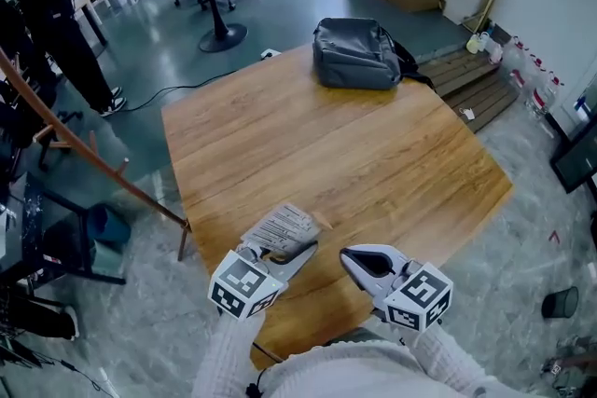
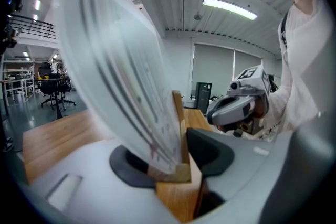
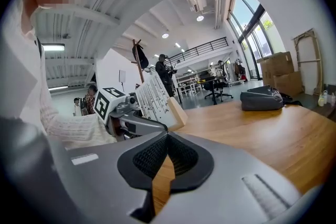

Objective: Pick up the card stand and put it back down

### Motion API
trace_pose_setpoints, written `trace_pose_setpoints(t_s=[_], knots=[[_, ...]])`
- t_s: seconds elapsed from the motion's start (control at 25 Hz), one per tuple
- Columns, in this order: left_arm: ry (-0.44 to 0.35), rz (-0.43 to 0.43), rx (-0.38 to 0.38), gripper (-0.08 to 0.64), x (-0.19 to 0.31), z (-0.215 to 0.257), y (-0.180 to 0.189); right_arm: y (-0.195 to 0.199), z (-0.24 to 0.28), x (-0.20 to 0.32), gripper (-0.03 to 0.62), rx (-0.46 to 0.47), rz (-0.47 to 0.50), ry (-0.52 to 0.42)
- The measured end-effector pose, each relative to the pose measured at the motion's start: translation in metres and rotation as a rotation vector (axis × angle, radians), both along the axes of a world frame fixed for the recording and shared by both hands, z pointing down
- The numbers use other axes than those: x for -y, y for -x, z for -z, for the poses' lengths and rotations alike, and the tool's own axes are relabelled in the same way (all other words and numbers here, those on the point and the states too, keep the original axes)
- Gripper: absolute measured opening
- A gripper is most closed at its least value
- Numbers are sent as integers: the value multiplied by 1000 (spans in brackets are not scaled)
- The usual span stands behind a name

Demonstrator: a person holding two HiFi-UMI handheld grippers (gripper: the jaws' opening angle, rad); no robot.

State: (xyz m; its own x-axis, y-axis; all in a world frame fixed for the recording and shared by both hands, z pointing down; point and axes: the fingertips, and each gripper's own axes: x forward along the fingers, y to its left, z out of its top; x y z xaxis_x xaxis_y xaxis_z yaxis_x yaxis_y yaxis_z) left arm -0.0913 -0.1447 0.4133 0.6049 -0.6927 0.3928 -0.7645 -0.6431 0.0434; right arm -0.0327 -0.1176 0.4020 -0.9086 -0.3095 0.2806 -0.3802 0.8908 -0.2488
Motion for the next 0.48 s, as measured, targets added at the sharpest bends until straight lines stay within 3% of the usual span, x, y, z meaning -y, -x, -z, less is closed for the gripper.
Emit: trace_pose_setpoints(t_s=[0.48], knots=[[-64,41,-16,186,-16,24,5,4,8,-17,-3,6,35,-27]])
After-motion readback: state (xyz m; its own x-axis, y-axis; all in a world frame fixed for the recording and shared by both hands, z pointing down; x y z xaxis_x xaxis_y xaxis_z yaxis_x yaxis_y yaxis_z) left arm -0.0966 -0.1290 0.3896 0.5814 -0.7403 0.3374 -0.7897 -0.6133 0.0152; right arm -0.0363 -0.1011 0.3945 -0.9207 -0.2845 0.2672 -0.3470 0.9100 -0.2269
